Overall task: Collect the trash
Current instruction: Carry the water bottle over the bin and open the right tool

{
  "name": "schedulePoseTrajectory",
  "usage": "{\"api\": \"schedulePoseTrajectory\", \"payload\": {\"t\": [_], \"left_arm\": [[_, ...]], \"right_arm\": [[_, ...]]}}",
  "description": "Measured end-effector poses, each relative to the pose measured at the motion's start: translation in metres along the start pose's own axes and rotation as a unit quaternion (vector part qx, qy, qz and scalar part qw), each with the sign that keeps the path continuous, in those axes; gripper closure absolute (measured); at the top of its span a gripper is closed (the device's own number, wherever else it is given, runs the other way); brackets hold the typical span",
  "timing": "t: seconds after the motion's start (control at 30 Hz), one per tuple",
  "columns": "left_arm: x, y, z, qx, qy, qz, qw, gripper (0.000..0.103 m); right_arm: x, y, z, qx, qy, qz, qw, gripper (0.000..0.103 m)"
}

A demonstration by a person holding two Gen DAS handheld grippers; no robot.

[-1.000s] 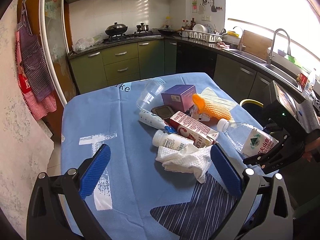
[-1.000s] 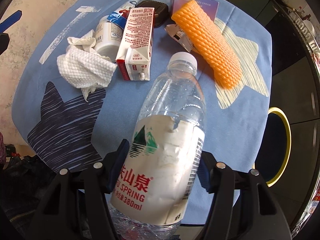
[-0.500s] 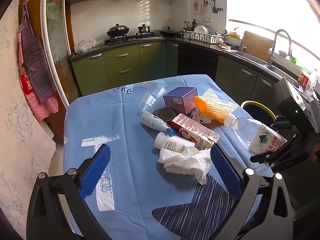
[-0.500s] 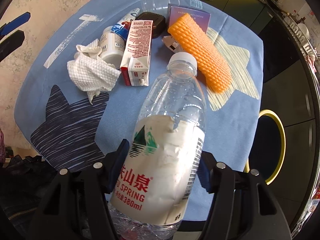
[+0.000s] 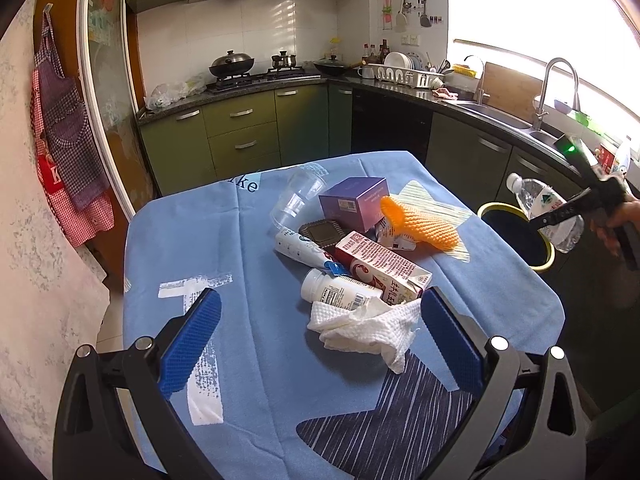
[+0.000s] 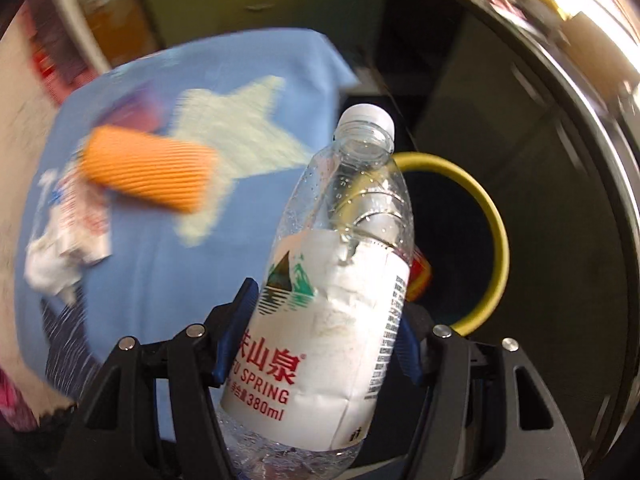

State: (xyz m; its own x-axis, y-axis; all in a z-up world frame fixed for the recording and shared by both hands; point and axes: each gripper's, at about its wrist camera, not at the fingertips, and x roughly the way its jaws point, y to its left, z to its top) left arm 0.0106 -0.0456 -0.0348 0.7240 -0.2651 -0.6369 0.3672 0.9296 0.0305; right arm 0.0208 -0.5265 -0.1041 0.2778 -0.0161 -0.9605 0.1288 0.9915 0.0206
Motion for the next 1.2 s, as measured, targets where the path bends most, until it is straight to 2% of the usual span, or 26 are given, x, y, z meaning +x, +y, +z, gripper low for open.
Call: {"api": "schedulePoseTrajectory", "payload": {"t": [0.13,0.3,0.37,0.47,0.6,0.8,1.07,1.13,1.2], "left_arm": [[0.000,0.000,0.001,-0.001,0.002,0.004,1.0000,0.004],[0.004,0.000,0.000,-0.003,0.013,0.011,0.9998,0.004],[0.009,0.001,-0.001,-0.005,0.022,0.011,0.9997,0.004],[0.017,0.000,-0.003,-0.004,0.033,0.006,0.9994,0.004],[0.038,-0.001,-0.008,0.002,0.053,-0.016,0.9985,0.004],[0.079,-0.013,-0.016,0.028,0.088,-0.081,0.9924,0.004],[0.126,-0.031,-0.024,0.065,0.132,-0.089,0.9851,0.005],[0.131,-0.033,-0.025,0.071,0.137,-0.089,0.9841,0.009],[0.137,-0.034,-0.027,0.072,0.147,-0.090,0.9824,0.022]], "right_arm": [[0.057,-0.048,0.022,0.059,0.046,-0.020,0.997,0.043],[0.100,-0.069,0.046,0.085,0.068,-0.033,0.993,0.044],[0.106,-0.074,0.057,0.088,0.063,-0.049,0.993,0.030],[0.102,-0.072,0.065,0.087,0.049,-0.054,0.993,0.029],[0.081,-0.061,0.055,0.079,0.025,-0.030,0.996,0.029],[0.048,-0.025,0.033,0.037,-0.005,0.004,0.999,0.029],[0.024,0.017,0.020,-0.017,-0.021,0.021,0.999,0.029],[0.022,0.025,0.021,-0.024,-0.022,0.025,0.999,0.029],[0.025,0.030,0.022,-0.031,-0.023,0.028,0.999,0.029]]}}
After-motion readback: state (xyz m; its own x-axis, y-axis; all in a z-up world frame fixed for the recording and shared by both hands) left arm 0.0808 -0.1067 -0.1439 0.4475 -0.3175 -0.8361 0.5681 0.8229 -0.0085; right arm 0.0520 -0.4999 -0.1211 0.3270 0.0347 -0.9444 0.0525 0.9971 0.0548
